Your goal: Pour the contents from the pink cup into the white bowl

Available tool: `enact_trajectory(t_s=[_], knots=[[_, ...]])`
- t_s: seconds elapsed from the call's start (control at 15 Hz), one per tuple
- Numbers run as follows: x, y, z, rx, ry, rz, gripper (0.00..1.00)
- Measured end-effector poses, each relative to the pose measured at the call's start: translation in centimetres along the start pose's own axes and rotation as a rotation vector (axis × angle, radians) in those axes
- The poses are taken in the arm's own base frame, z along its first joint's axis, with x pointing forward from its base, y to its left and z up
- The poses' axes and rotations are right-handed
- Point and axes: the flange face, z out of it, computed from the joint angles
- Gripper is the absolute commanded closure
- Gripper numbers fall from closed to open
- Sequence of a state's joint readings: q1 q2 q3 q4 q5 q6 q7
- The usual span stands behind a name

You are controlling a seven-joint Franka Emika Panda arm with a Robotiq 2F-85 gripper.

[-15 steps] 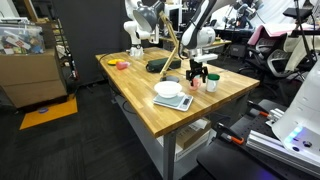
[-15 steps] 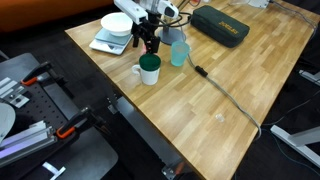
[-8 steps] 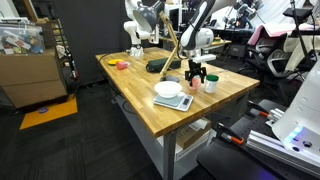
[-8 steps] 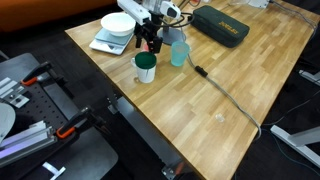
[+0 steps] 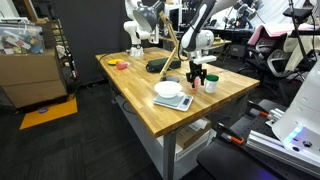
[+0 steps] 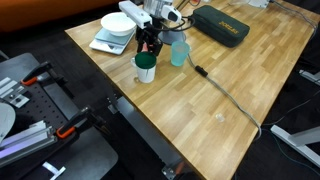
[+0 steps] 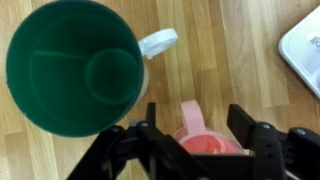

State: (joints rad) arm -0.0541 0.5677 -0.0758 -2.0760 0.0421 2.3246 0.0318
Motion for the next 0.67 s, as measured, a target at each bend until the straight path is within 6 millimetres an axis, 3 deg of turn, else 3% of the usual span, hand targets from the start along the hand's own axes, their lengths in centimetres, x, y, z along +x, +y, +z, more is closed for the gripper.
enact_trajectory(t_s=[0.4, 0.67], knots=[[0.04, 0.09, -0.03, 0.0, 0.001, 0.002, 0.96], [0.07, 0.12, -0.05, 0.0, 0.001, 0.002, 0.95]])
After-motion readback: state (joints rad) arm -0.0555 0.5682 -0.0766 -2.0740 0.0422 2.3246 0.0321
